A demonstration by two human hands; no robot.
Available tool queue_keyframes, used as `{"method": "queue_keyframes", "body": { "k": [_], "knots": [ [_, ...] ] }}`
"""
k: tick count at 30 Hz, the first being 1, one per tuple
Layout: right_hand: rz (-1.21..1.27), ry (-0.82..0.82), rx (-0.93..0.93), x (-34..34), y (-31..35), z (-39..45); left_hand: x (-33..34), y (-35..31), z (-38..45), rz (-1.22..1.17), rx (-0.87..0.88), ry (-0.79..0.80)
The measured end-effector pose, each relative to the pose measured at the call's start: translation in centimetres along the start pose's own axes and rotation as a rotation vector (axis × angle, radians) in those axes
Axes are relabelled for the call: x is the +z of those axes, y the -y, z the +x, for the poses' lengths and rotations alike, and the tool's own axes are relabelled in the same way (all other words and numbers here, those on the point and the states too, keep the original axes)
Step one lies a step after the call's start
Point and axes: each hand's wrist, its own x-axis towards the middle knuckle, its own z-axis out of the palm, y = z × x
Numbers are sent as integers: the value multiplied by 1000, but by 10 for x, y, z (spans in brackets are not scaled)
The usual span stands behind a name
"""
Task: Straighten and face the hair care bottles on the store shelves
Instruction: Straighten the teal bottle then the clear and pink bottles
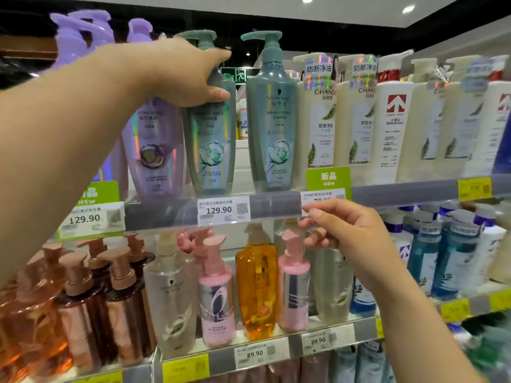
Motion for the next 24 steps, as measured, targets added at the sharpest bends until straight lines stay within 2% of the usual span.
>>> {"method": "queue_keyframes", "body": {
  "k": [5, 7, 9, 13, 15, 17, 20, 24],
  "knots": [
    [-15, 8, 87, -3, -24, -14, -2, -13, -14, 211, -37, 52],
    [-154, -52, 119, -5, -38, -19, -9, -24, -33, 248, -77, 31],
    [-397, -132, 155, -5, -58, -25, -14, -41, -60, 257, -91, -79],
    [-721, -146, 195, 9, -89, -32, -4, -103, -137, 3, 25, -382],
    [-835, -146, 170, 16, -97, -30, 17, -137, -185, -158, 94, -406],
    [-860, -120, 179, 23, -101, -27, 46, -156, -224, -251, 95, -317],
    [-860, -58, 285, 31, -106, -18, 91, -148, -254, -274, -82, -231],
    [-875, -123, 331, 39, -107, -9, 133, -121, -275, -264, -411, -233]
  ]
}}
